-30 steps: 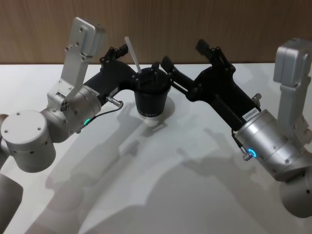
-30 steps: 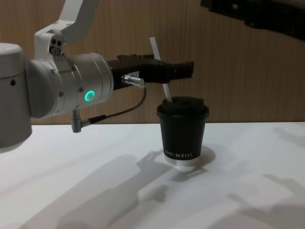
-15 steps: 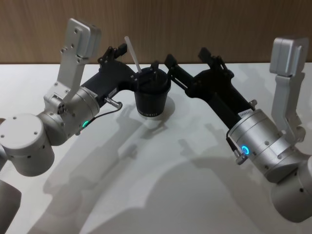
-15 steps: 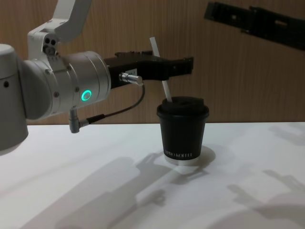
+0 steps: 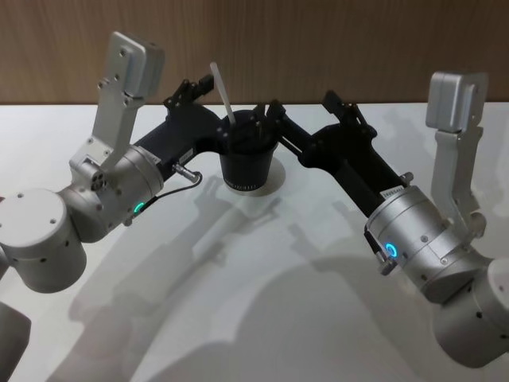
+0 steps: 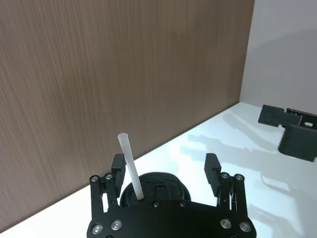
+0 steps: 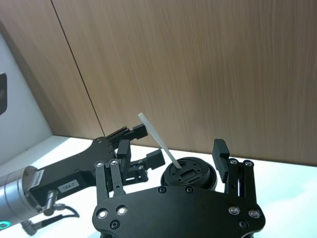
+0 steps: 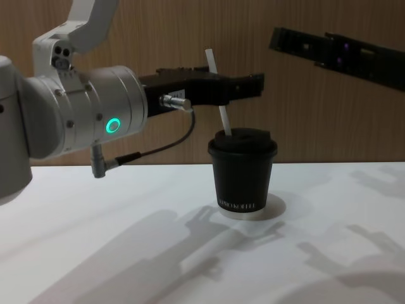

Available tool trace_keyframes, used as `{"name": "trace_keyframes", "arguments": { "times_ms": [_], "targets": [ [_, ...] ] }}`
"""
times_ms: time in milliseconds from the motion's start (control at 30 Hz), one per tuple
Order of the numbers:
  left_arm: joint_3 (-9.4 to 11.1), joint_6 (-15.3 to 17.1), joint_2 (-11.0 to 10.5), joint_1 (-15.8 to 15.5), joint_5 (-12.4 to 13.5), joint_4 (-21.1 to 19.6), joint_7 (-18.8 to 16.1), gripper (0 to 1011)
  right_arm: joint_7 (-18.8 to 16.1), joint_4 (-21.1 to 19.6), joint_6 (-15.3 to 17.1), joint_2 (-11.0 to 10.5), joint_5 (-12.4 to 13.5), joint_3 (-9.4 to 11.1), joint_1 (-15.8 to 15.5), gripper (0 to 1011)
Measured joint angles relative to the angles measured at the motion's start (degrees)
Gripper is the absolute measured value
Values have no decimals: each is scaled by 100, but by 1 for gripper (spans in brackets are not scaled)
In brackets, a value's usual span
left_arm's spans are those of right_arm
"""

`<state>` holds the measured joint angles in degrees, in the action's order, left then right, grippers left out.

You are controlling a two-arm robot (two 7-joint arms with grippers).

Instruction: Pick up the straw with one hand, pass it to the other hand, and insert it into the cup.

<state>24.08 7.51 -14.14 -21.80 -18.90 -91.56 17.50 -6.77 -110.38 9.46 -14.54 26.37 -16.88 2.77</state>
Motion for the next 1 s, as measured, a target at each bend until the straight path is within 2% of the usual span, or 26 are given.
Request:
{"name": "trace_keyframes", "arguments": {
  "times_ms": [500,1000],
  "targets": [
    [-56,200,-103,151,-12,-135,-25,1003,12,148,-311,106,-230,-24,68,1001],
    [-78,272,-137,208,-4,-180,-53,1003,2,194,-421,143,-305,-31,94,1001]
  ]
}}
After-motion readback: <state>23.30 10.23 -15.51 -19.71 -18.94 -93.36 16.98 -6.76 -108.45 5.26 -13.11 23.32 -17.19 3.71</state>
